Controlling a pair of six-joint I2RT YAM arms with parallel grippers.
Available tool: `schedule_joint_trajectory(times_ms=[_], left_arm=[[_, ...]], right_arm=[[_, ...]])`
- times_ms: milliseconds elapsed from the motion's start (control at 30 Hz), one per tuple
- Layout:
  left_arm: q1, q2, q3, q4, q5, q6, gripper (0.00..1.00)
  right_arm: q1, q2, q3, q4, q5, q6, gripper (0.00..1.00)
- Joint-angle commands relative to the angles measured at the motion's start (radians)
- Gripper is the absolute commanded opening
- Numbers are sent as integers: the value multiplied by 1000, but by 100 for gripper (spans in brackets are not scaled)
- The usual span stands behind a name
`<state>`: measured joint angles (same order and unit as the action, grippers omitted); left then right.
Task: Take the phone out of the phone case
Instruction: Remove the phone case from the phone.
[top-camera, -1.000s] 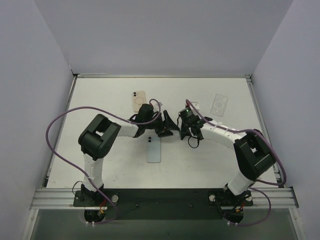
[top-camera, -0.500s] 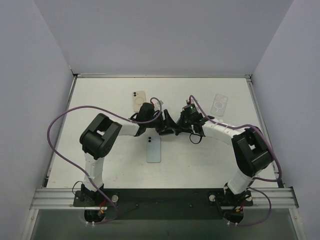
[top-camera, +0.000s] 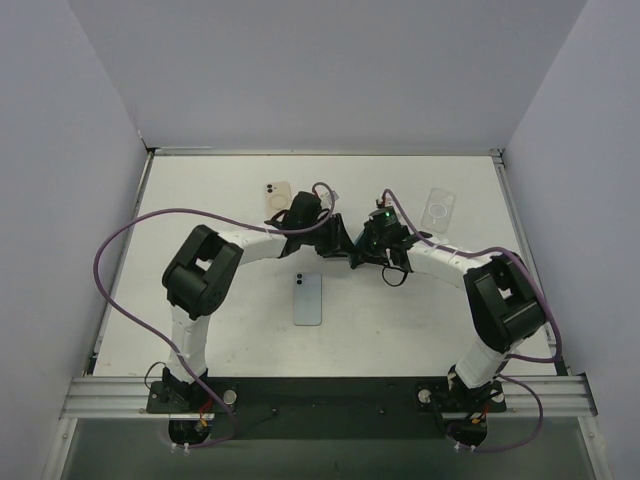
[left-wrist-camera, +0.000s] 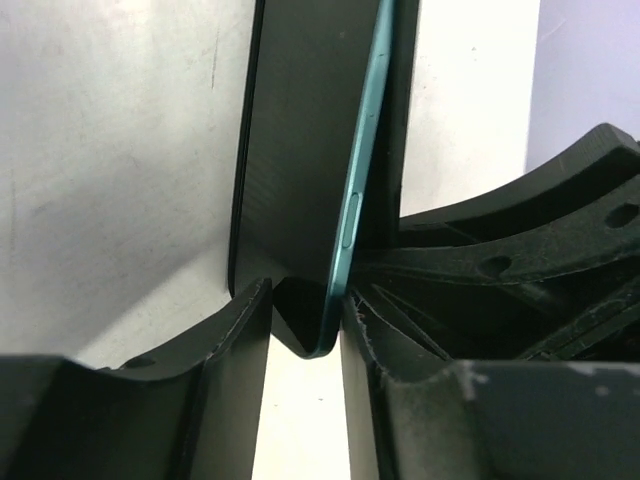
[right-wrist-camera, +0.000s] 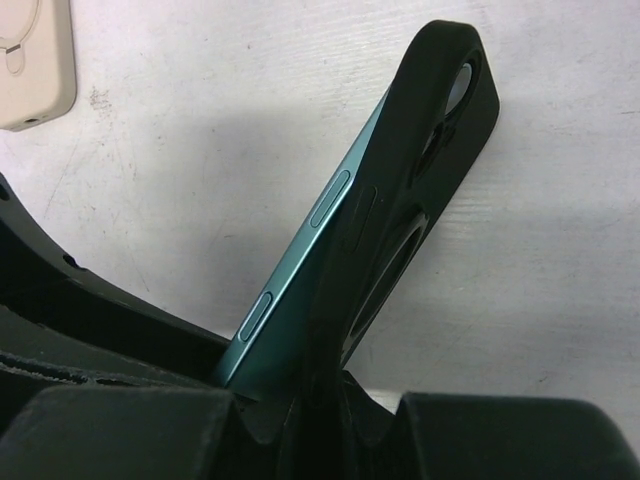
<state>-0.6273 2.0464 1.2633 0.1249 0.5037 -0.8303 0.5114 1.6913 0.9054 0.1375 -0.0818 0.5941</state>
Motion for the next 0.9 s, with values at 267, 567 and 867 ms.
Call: schedule_joint_trajectory(times_ms=[267,567,867], left_arm=[[-55,54,99,-154,-188,114,0],[-51,-63,39,-139,-159,88,0],[-45,-218,65,-260,-165,135,0]], right_arm=[[12,79,-69,-36,-159,19,0],[-13,-65,-31,-249,-61,21,0],[-37,-173,-10,-395,77,-74,0]])
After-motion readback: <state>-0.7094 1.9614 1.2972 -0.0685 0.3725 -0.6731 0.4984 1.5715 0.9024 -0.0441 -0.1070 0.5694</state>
